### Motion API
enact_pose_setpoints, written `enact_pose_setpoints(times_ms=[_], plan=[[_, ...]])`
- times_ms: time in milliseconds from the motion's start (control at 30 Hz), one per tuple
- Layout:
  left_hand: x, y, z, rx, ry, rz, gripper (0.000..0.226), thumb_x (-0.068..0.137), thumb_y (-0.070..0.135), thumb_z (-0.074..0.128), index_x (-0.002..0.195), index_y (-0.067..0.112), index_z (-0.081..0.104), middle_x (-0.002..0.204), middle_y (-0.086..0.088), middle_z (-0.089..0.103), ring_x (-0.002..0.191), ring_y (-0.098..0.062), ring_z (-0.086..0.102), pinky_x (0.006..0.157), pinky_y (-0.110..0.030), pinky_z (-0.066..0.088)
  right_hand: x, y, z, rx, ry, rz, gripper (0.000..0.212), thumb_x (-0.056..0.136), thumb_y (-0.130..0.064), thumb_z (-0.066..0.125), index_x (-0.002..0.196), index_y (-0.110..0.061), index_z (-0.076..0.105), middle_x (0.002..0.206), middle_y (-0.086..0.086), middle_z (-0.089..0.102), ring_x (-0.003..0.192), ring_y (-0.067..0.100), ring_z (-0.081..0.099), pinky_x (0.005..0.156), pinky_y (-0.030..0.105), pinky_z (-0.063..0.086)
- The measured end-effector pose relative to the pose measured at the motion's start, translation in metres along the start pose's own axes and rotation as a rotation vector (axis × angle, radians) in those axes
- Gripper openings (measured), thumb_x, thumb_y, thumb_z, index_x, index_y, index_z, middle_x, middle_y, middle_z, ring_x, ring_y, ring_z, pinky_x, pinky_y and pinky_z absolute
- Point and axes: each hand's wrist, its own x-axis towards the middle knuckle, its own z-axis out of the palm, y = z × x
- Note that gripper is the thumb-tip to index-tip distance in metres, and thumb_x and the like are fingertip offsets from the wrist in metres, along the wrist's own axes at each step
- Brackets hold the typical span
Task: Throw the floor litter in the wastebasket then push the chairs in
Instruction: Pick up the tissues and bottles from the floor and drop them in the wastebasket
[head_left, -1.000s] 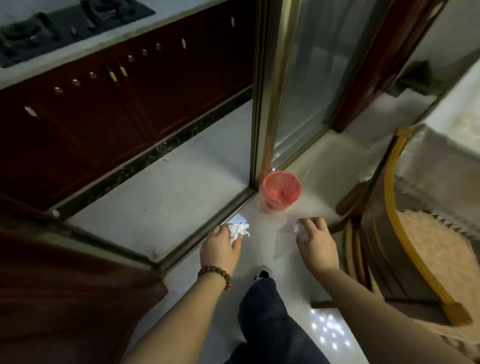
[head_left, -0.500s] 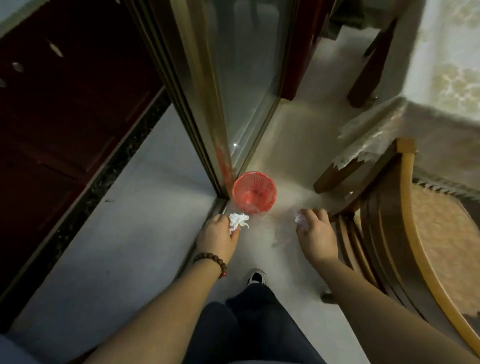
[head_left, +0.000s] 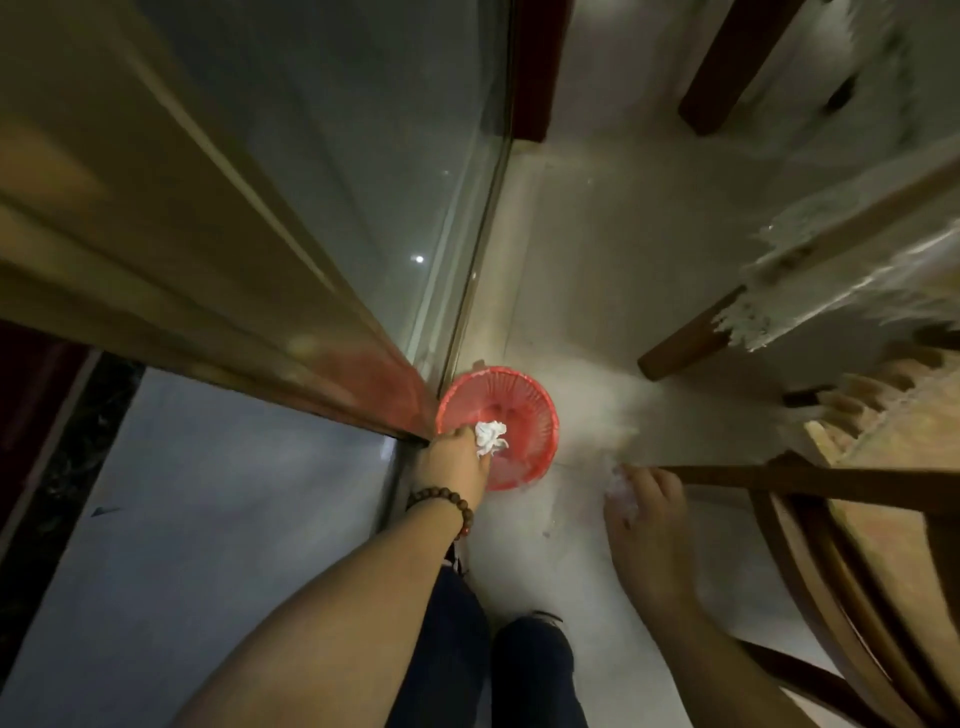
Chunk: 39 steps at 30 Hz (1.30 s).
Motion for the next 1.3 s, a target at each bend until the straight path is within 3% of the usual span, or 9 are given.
enact_pose_setpoints(times_ms=[100,200,367,500,700,933,1133,1300], plan=[[0.045,-0.015,0.031,0.031,-0.083,-0.015,0.042,0.093,0.047,0.046,0.116,0.012,0.049,0.11,-0.011,0.063,0.098,-0.029,0.06,0.074,-0.037,0.049,0.027,0.016,0.042,0.022,0.016,-0.031,0.03,0.08,0.001,0.065,0.109,-0.008,0.063,0.105,0.009,0.053,0.084,0.023,0.055,0.07,0.028,0.042],[0.066,-0.036,0.054,0.026,-0.151,-0.051,0.066,0.088,0.062,0.041,0.136,0.017,0.034,0.125,-0.012,0.055,0.111,-0.03,0.053,0.082,-0.039,0.047,0.052,0.024,0.077,0.006,0.027,-0.016,0.032,0.076,0.003,0.066,0.106,-0.009,0.065,0.102,0.01,0.054,0.081,0.026,0.057,0.068,0.028,0.043],[0.067,-0.067,0.069,-0.081,-0.009,-0.025,0.071,0.089,0.058,0.041,0.145,0.017,0.026,0.145,-0.009,0.038,0.13,-0.026,0.039,0.1,-0.04,0.043,0.086,0.012,0.129,-0.036,-0.065,-0.053,0.038,0.076,-0.002,0.064,0.111,-0.016,0.062,0.109,0.005,0.056,0.082,0.025,0.059,0.065,0.034,0.053],[0.064,-0.083,0.072,-0.116,0.019,-0.03,0.068,0.091,0.056,0.038,0.146,0.02,0.023,0.152,-0.005,0.03,0.139,-0.021,0.027,0.11,-0.039,0.033,0.114,0.003,0.174,-0.001,-0.178,0.025,0.044,0.083,-0.009,0.059,0.125,-0.02,0.052,0.131,0.004,0.047,0.104,0.028,0.056,0.081,0.036,0.052],[0.058,-0.087,0.072,-0.123,0.013,-0.026,0.066,0.092,0.054,0.037,0.147,0.021,0.019,0.154,0.0,0.023,0.141,-0.016,0.021,0.114,-0.035,0.025,0.123,0.014,0.209,-0.003,-0.278,0.113,0.082,0.077,-0.031,0.074,0.144,-0.023,0.027,0.148,0.009,0.03,0.126,0.029,0.041,0.096,0.041,0.043],[0.017,-0.054,0.027,-0.117,-0.024,0.008,0.068,0.093,0.055,0.036,0.149,0.022,0.014,0.156,0.0,0.018,0.143,-0.017,0.015,0.116,-0.036,0.021,0.073,-0.008,0.138,0.059,-0.118,0.042,0.072,0.083,-0.035,0.066,0.143,-0.016,0.032,0.143,0.012,0.036,0.129,0.028,0.035,0.102,0.039,0.036],[-0.048,-0.01,-0.057,-0.031,-0.037,0.169,0.067,0.094,0.053,0.033,0.149,0.02,0.015,0.157,-0.002,0.017,0.144,-0.018,0.011,0.118,-0.036,0.013,0.005,-0.05,0.022,0.038,-0.017,0.036,0.06,0.089,-0.038,0.056,0.142,-0.019,0.034,0.149,0.009,0.031,0.135,0.023,0.028,0.108,0.035,0.028],[-0.102,0.033,-0.112,0.052,-0.045,0.324,0.068,0.094,0.052,0.036,0.149,0.018,0.016,0.156,-0.004,0.02,0.143,-0.021,0.013,0.118,-0.039,0.014,-0.054,-0.073,-0.062,-0.016,0.056,0.126,0.059,0.091,-0.041,0.051,0.143,-0.028,0.026,0.152,0.004,0.023,0.137,0.024,0.025,0.109,0.04,0.03]])
